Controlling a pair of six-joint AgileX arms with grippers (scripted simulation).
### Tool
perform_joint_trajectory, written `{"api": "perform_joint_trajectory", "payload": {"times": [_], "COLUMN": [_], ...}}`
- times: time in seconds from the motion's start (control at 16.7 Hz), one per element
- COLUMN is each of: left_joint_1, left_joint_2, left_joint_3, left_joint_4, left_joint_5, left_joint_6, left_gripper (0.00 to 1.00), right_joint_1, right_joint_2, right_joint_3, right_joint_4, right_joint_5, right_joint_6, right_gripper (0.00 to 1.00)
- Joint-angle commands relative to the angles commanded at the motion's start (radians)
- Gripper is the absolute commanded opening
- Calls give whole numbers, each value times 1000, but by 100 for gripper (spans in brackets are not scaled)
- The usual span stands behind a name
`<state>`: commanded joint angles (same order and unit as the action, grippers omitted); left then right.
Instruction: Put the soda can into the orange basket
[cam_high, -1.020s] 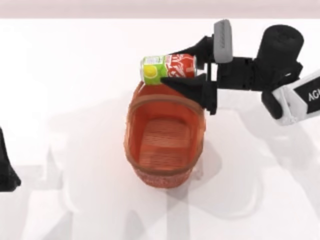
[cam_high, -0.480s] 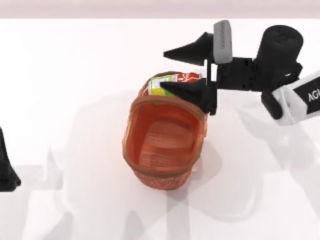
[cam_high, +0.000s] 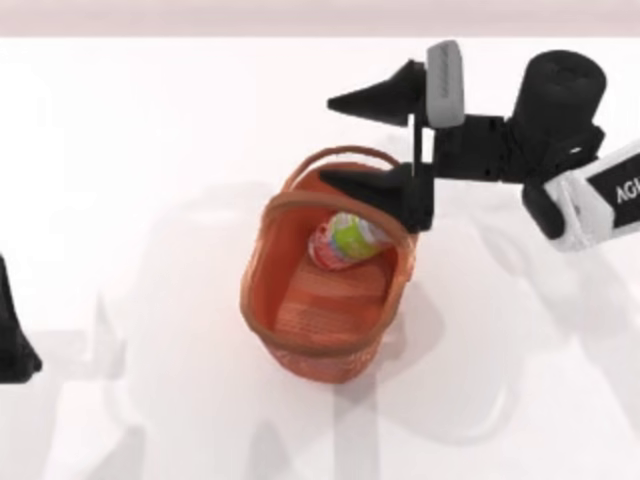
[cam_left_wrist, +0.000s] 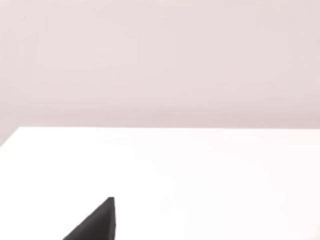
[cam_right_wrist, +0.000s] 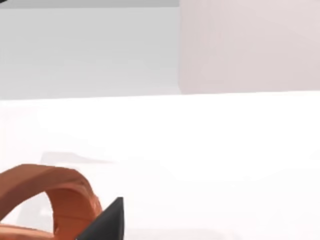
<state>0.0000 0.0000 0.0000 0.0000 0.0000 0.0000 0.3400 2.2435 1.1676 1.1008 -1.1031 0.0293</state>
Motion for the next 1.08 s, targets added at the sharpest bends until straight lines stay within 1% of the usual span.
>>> {"api": "perform_joint_trajectory", "payload": {"times": [0.12,0.24,0.36,0.48,0.54,0.66,0.78,1.08], "left_joint_1": [-3,-18,-46,-85,-108,-160,-216,-369], "left_joint_2": [9,56,140,257,326,480,656,1148], "left_joint_3": [8,49,123,228,290,431,590,1030], "left_joint_4": [-8,-47,-115,-210,-265,-389,-527,-897], "left_joint_5": [1,5,13,24,30,43,54,73], "left_joint_6": [4,26,65,120,152,226,310,548], "left_gripper": [100,100,100,100,100,100,100,100], "right_joint_1": [0,-4,-14,-30,-40,-64,-92,-162], "right_joint_2": [-7,-42,-109,-205,-259,-385,-531,-972], "right_joint_3": [-6,-34,-85,-156,-197,-292,-398,-672], "right_joint_4": [-4,-24,-61,-117,-149,-227,-315,-559], "right_joint_5": [3,21,54,105,135,208,291,524], "right_joint_6": [-1,-5,-12,-20,-23,-30,-36,-47], "right_gripper": [100,100,100,100,100,100,100,100]}}
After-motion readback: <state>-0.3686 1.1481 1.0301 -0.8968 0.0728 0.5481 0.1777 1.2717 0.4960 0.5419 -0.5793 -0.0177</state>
